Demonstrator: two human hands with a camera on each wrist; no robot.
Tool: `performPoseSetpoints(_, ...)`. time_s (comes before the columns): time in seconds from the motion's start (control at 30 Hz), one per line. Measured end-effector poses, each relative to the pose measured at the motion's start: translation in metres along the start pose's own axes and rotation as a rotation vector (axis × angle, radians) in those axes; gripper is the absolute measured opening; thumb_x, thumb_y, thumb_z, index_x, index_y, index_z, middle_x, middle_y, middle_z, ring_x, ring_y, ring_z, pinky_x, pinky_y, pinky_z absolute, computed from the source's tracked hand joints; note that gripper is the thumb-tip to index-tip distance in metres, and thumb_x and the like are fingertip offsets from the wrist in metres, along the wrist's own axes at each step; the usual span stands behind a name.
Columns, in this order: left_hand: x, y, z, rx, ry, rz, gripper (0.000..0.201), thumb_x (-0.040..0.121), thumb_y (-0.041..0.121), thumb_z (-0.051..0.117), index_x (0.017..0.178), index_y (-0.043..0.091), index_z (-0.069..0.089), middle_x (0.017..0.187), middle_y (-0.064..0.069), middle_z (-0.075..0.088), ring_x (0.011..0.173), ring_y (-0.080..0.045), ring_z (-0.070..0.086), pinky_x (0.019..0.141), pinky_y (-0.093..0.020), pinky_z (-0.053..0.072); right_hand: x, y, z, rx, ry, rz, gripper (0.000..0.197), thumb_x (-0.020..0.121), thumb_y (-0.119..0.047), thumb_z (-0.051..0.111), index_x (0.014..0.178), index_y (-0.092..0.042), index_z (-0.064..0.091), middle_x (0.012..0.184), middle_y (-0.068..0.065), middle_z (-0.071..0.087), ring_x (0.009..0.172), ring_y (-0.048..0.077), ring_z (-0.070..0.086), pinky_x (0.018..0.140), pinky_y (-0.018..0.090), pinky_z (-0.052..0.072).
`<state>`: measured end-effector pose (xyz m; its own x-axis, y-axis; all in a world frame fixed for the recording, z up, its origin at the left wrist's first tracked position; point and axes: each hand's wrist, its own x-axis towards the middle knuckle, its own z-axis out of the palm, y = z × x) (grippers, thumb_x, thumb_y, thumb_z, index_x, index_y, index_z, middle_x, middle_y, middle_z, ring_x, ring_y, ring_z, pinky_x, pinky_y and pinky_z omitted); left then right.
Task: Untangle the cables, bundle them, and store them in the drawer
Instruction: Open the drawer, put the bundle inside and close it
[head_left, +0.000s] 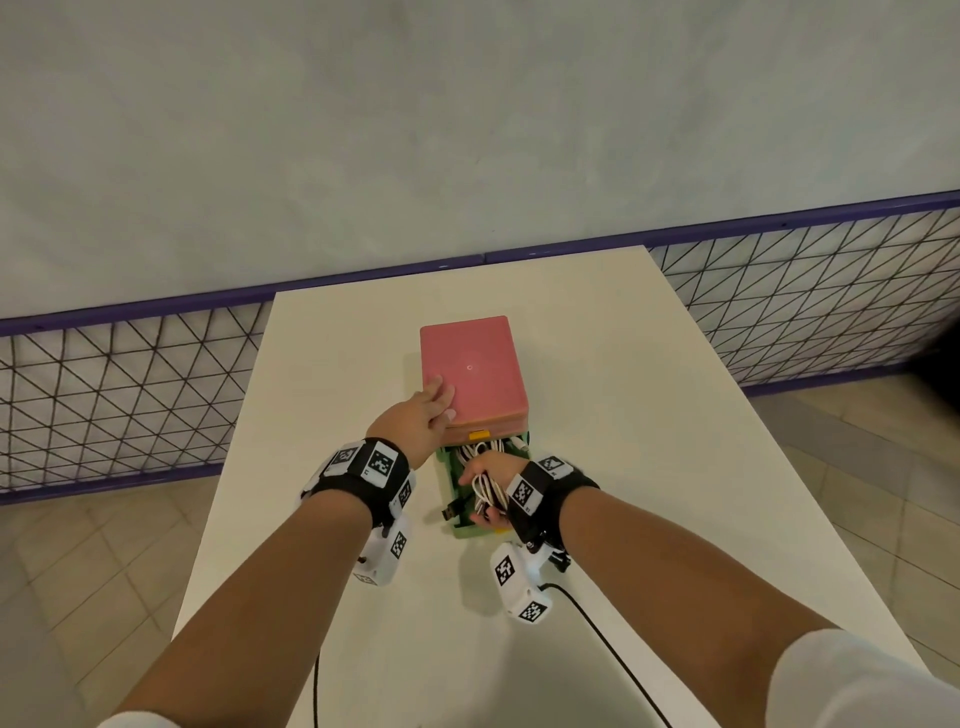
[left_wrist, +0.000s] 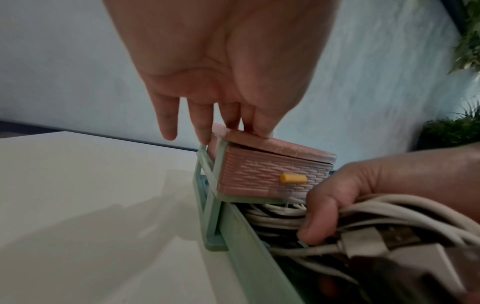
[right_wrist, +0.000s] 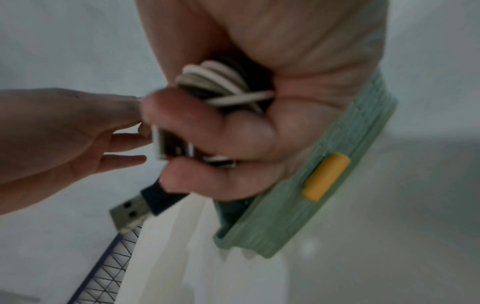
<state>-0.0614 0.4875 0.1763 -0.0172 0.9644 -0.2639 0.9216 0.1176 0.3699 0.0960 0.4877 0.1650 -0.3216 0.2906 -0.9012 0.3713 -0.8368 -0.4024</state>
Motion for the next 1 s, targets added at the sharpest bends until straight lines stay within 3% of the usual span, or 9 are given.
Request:
performPoseSetpoints(0.13, -0.001, 0.001, -0.001, 0.007, -0.008, -0.012, 0.049, 0.103, 0.034, 0.029, 0.151, 0.024, 0.024, 0.162, 0.004, 0.007, 0.146, -0.019, 0.022, 0.116, -0.032, 0.021, -0.001, 0.004, 0.005, 0.079, 0.058, -0.095, 0.018, 0.082, -0.018, 0.062, 0.081, -0.008, 0.047, 0.077, 0.01, 0.045, 0.055, 0.025, 0.056, 0.035, 0.018, 0.044)
performPoseSetpoints(0.27, 0.0, 0.002, -0.001, 0.014, -0.021, -0.028, 0.049, 0.103, 0.035, 0.028, 0.151, 0.025, 0.022, 0.162, 0.004, 0.005, 0.146, -0.021, 0.022, 0.117, -0.033, 0.02, 0.004, 0.012, 0.009, 0.138, 0.216, -0.281, 0.021, 0.076, -0.017, 0.072, 0.075, -0.008, 0.054, 0.075, 0.009, 0.049, 0.059, 0.023, 0.052, 0.057, 0.032, 0.055)
performPoseSetpoints(0.33, 0.001, 0.002, -0.001, 0.02, -0.029, -0.029, 0.05, 0.103, 0.035, 0.028, 0.151, 0.024, 0.021, 0.162, 0.003, 0.005, 0.146, -0.022, 0.022, 0.117, -0.033, 0.02, 0.01, 0.017, 0.01, 0.018, 0.347, -0.354, 0.023, 0.074, -0.019, 0.072, 0.073, -0.007, 0.053, 0.069, 0.008, 0.05, 0.057, 0.022, 0.05, 0.058, 0.032, 0.052)
performPoseSetpoints(0.43, 0.001, 0.002, 0.0, 0.01, -0.025, -0.027, 0.049, 0.103, 0.035, 0.029, 0.151, 0.024, 0.023, 0.162, 0.003, 0.006, 0.145, -0.022, 0.024, 0.116, -0.032, 0.02, 0.014, 0.021, 0.01, -0.271, 0.51, -0.411, 0.024, 0.073, -0.028, 0.066, 0.076, -0.009, 0.053, 0.062, 0.005, 0.052, 0.05, 0.021, 0.051, 0.046, 0.025, 0.043)
performPoseSetpoints(0.57, 0.004, 0.0, -0.001, 0.038, -0.044, -0.014, 0.049, 0.103, 0.034, 0.03, 0.151, 0.024, 0.023, 0.162, 0.002, 0.006, 0.147, -0.021, 0.02, 0.118, -0.034, 0.018, 0.019, 0.014, 0.006, -0.563, 0.509, -0.372, 0.024, 0.081, -0.024, 0.058, 0.068, -0.011, 0.043, 0.063, 0.001, 0.048, 0.051, 0.016, 0.044, 0.046, 0.023, 0.036)
performPoseSetpoints(0.63, 0.008, -0.004, -0.002, 0.092, -0.079, -0.007, 0.05, 0.103, 0.036, 0.028, 0.151, 0.025, 0.022, 0.162, 0.002, 0.005, 0.149, -0.022, 0.012, 0.119, -0.042, 0.017, 0.019, 0.011, 0.004, -0.678, 0.535, -0.384, 0.02, 0.086, -0.024, 0.056, 0.08, -0.008, 0.046, 0.074, 0.001, 0.053, 0.059, 0.017, 0.049, 0.047, 0.023, 0.036)
performPoseSetpoints(0.77, 0.012, -0.012, -0.002, 0.14, -0.089, -0.027, 0.05, 0.102, 0.039, 0.027, 0.151, 0.028, 0.022, 0.162, 0.005, 0.005, 0.149, -0.023, 0.005, 0.116, -0.053, 0.02, 0.019, 0.009, 0.001, -0.908, 0.591, -0.439, 0.046, 0.086, -0.034, 0.055, 0.117, -0.003, 0.04, 0.112, 0.01, 0.062, 0.099, 0.029, 0.063, 0.075, 0.032, 0.049)
performPoseSetpoints(0.9, 0.014, -0.014, -0.001, 0.149, -0.08, -0.028, 0.05, 0.102, 0.041, 0.026, 0.15, 0.029, 0.023, 0.162, 0.006, 0.005, 0.149, -0.021, 0.007, 0.115, -0.054, 0.02, 0.021, 0.007, -0.004, -1.002, 0.612, -0.465, 0.053, 0.085, -0.039, 0.055, 0.122, -0.004, 0.038, 0.112, 0.01, 0.063, 0.1, 0.03, 0.063, 0.086, 0.037, 0.052)
performPoseSetpoints(1.0, 0.015, -0.015, -0.002, 0.154, -0.09, -0.035, 0.051, 0.102, 0.042, 0.025, 0.151, 0.03, 0.021, 0.162, 0.006, 0.004, 0.149, -0.02, 0.009, 0.115, -0.053, 0.02, 0.02, 0.005, -0.006, -1.062, 0.578, -0.501, 0.057, 0.084, -0.04, 0.054, 0.123, -0.002, 0.039, 0.107, 0.01, 0.064, 0.095, 0.03, 0.064, 0.084, 0.039, 0.054)
